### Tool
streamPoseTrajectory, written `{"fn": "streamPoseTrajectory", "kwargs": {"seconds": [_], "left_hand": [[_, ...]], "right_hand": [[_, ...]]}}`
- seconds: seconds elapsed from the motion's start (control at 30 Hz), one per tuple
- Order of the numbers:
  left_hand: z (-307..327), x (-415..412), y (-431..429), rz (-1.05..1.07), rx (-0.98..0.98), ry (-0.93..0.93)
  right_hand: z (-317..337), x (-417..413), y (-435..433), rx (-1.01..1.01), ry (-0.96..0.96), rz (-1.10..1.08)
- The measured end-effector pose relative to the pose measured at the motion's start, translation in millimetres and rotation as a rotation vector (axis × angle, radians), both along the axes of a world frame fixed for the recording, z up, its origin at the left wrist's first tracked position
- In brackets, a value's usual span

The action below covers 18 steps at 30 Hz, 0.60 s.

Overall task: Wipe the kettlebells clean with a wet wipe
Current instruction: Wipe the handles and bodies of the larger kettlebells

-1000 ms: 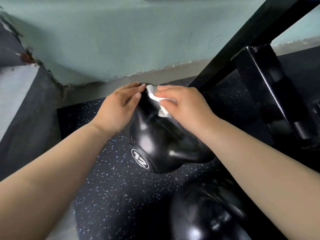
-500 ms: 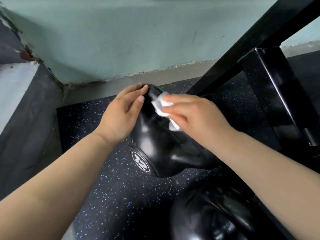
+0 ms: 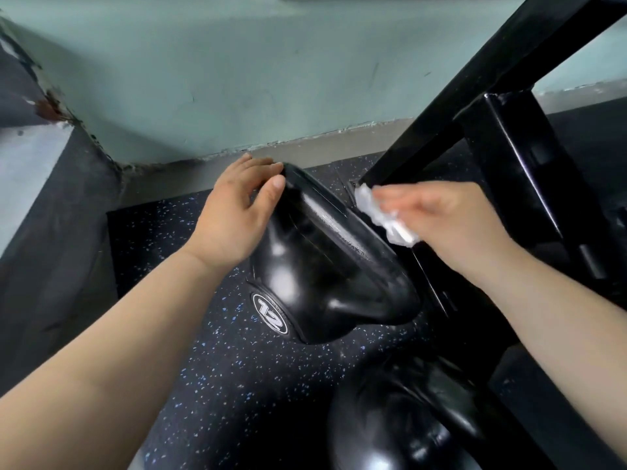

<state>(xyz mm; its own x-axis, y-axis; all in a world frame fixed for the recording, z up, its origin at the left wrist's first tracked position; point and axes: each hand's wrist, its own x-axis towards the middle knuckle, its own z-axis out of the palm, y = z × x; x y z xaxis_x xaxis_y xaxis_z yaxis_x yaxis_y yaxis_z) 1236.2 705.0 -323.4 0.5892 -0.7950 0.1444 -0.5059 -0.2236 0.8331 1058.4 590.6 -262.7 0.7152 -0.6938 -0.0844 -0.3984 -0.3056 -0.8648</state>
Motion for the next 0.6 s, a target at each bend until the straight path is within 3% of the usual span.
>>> {"fn": "streamPoseTrajectory", "kwargs": {"seconds": [0.17, 0.37, 0.47, 0.6], "left_hand": [[-10, -11, -2, 0.010, -0.048, 0.011], [-3, -5, -11, 0.060, 0.003, 0.013], [-5, -7, -12, 0.073, -0.005, 0.017], [-6, -8, -12, 0.072, 0.005, -0.009]], "right_hand": [[-14, 61, 0, 0.256, 0.017, 0.060], [-12, -19, -12, 0.423, 0.155, 0.140], [-12, -27, -13, 0.383, 0.195, 0.131], [-14, 46, -14, 0.331, 0.120, 0.076]]}}
